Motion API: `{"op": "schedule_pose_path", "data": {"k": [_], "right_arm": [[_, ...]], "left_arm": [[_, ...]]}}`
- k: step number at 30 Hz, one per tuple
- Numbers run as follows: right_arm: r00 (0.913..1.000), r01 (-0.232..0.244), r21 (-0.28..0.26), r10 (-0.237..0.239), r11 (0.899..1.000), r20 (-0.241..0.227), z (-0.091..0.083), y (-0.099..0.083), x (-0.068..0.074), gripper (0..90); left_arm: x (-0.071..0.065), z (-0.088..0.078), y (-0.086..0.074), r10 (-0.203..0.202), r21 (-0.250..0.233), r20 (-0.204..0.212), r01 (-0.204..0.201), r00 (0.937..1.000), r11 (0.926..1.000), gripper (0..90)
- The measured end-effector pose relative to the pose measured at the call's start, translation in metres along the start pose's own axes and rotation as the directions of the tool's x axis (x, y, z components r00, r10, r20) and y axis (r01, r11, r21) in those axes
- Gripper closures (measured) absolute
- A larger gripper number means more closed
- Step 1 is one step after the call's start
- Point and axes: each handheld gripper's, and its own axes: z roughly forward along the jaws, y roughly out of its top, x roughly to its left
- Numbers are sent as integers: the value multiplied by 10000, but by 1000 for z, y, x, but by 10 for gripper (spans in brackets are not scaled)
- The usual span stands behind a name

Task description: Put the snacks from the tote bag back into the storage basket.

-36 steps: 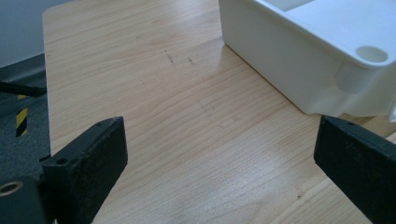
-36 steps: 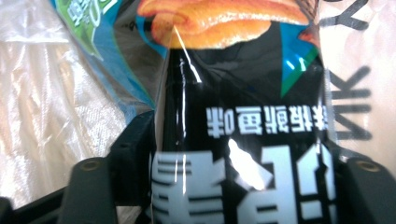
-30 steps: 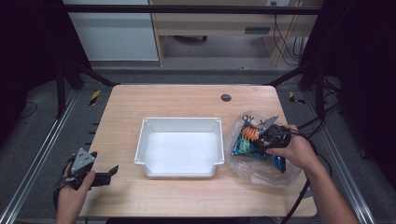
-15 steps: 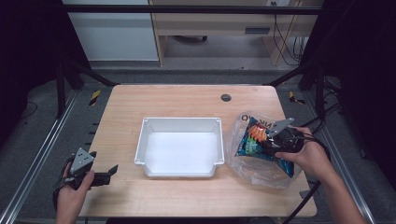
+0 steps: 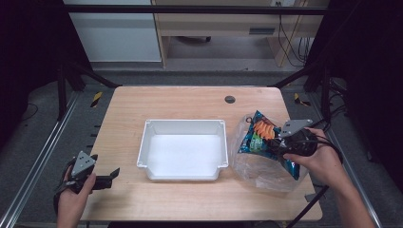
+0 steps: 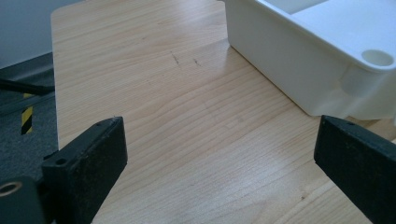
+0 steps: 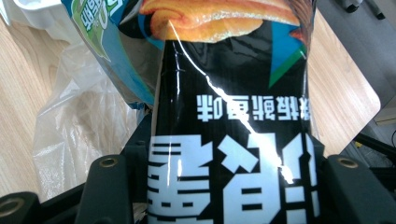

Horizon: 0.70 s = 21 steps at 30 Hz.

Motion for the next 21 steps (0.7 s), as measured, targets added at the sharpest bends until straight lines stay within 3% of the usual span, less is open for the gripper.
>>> {"op": "schedule_pose_path", "data": {"k": [5,21], "right_arm": [[9994,-199,-117,202,9997,274,-4,3,-2,424],[9997,-76,-537,89,9985,231,-10,13,-2,426]], "left_arm": [[1,0,0,-30,-38,-8,30,10000,10000,21],[2,0,-1,-43,-8,-139,43,9999,10000,21]]}}
